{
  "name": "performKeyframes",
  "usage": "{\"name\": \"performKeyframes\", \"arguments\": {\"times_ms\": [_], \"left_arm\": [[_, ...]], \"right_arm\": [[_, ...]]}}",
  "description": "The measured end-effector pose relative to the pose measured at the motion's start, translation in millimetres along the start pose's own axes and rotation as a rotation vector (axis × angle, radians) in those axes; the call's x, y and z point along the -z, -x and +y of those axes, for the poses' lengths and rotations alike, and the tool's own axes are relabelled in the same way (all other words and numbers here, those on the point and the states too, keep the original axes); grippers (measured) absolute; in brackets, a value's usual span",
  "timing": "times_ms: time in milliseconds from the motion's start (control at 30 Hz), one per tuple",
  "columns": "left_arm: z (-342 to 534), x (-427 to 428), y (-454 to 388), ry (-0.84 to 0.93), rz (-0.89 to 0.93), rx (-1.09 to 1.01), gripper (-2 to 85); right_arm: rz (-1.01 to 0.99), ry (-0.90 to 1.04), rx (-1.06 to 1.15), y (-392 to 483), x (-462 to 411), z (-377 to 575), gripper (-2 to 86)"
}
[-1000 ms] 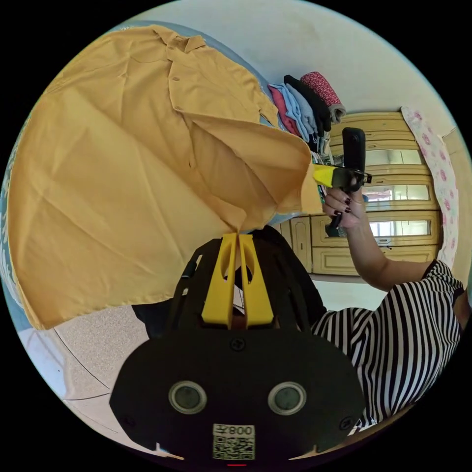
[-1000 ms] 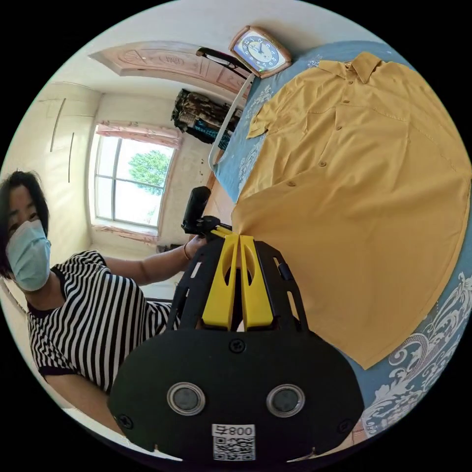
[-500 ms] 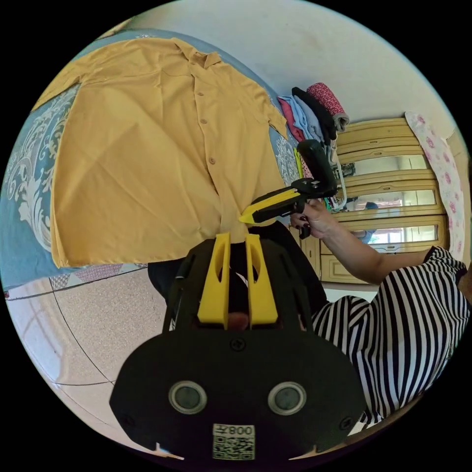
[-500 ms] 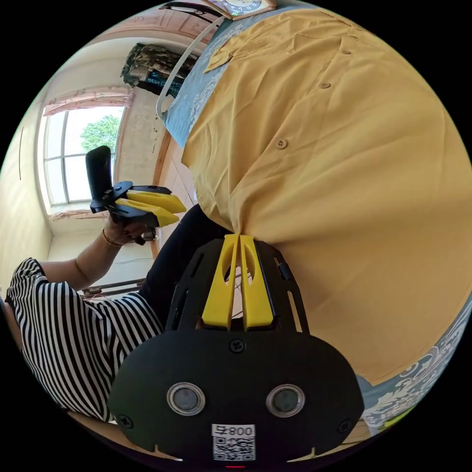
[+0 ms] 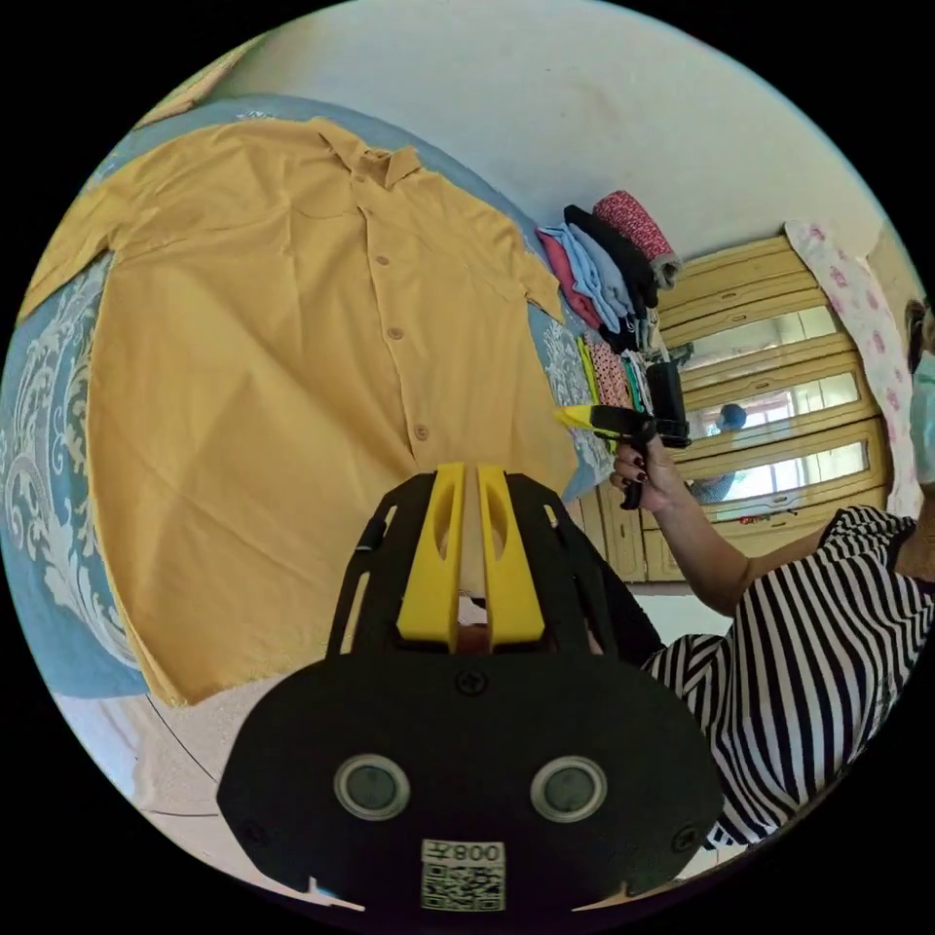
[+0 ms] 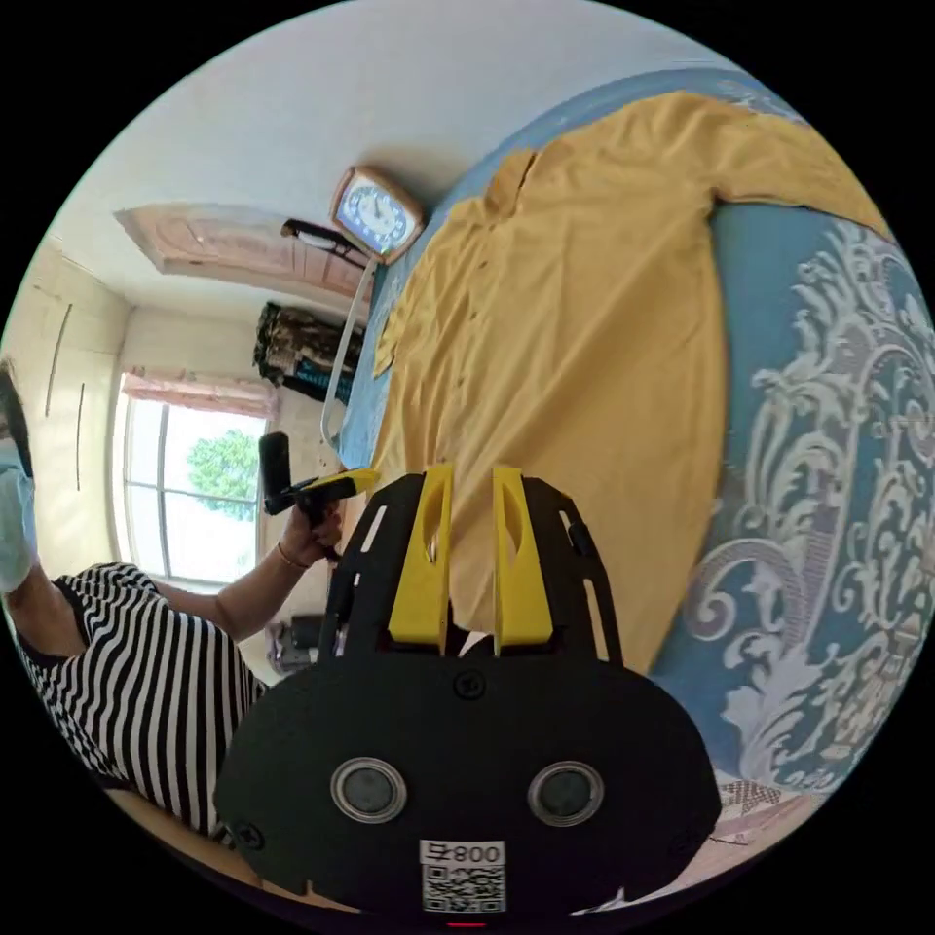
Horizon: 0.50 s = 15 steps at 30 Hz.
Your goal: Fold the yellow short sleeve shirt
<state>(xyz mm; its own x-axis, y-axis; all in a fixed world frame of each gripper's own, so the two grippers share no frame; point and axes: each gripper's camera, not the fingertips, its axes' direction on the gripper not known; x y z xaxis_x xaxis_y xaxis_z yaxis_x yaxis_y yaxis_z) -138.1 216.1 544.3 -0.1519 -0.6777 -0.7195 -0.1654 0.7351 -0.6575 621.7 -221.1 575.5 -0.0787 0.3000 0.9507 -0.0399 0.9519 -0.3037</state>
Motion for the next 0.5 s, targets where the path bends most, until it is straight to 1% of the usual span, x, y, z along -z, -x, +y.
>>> {"name": "performKeyframes", "arguments": {"times_ms": [67,100,167,233,267,300,367,500], "left_arm": [[-45.9,-14.8,-18.7,-0.010,0.028,-0.120,2.8],[-59.6,-20.9,-23.8,-0.008,0.035,-0.149,2.9],[-120.8,-55.3,-48.1,0.022,0.065,-0.277,3.4],[-169.1,-87.5,-72.2,0.045,0.068,-0.387,4.0],[-201.3,-111.6,-89.9,0.064,0.056,-0.454,4.6],[-217.2,-123.9,-98.9,0.071,0.052,-0.483,4.9],[-277.4,-173.5,-134.3,0.096,0.051,-0.568,6.1],[-352.5,-238.8,-183.0,0.092,0.040,-0.628,7.6]], "right_arm": [[0.115,-0.160,-0.074,-20.5,45.0,-19.1,7.2],[0.142,-0.196,-0.088,-24.6,55.6,-24.2,7.2],[0.292,-0.324,-0.150,-36.1,93.1,-44.7,7.3],[0.388,-0.387,-0.179,-41.2,113.3,-60.8,7.4],[0.434,-0.408,-0.201,-44.5,122.7,-71.2,7.6],[0.462,-0.420,-0.211,-45.8,126.3,-76.2,7.7],[0.538,-0.441,-0.254,-50.1,133.8,-94.6,8.1],[0.582,-0.450,-0.254,-48.0,131.8,-115.8,8.5]]}}
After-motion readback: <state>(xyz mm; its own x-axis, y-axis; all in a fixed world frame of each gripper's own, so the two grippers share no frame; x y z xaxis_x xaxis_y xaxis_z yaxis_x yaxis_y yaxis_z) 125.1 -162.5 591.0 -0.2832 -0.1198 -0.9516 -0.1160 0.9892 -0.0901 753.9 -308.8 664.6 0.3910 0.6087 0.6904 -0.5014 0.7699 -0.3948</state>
